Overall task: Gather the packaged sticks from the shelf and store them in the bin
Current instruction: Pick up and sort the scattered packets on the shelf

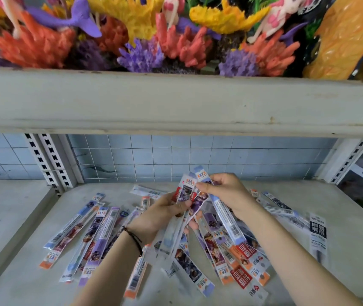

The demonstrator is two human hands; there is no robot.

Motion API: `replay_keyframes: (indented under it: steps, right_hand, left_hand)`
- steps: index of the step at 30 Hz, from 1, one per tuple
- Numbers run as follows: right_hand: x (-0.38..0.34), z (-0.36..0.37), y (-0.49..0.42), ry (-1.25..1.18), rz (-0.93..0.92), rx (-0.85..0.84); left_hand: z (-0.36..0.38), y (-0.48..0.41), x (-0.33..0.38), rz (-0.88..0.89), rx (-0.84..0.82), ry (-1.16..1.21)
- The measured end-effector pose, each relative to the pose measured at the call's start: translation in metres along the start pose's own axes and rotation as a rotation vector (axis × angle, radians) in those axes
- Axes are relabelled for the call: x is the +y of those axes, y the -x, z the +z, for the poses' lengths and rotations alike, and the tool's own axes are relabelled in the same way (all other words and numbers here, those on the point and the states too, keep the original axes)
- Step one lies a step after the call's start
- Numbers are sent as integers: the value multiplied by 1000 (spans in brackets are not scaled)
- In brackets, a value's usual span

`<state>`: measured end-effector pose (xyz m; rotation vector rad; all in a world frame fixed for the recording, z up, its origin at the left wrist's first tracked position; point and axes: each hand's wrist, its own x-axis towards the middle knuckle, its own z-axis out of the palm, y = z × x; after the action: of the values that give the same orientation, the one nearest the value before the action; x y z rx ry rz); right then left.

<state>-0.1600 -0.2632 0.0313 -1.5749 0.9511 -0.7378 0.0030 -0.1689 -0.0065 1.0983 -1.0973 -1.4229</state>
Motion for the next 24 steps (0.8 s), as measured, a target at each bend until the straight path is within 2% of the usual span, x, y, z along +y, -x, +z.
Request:
replay_keyframes:
  steps: [3,7,9,11,19,24]
  right_hand:
    - [2,8,0,-130,10,82]
    - [4,4,-1,-401,65,291]
    - [4,8,3,-427,117,244]
    - [3,20,7,-411,163,157]
    - [13,50,10,-471,165,149]
    - [13,46,13,-319,61,49]
  left_hand:
    - [6,2,-3,0,28,51]
    - [3,5,-8,-11,222,267]
    - [3,7,-10,-29,255,393]
    - [8,8,-10,-57,221,424]
    - [19,9,-13,-66,194,297]
    - [15,11,-18,-19,189,172]
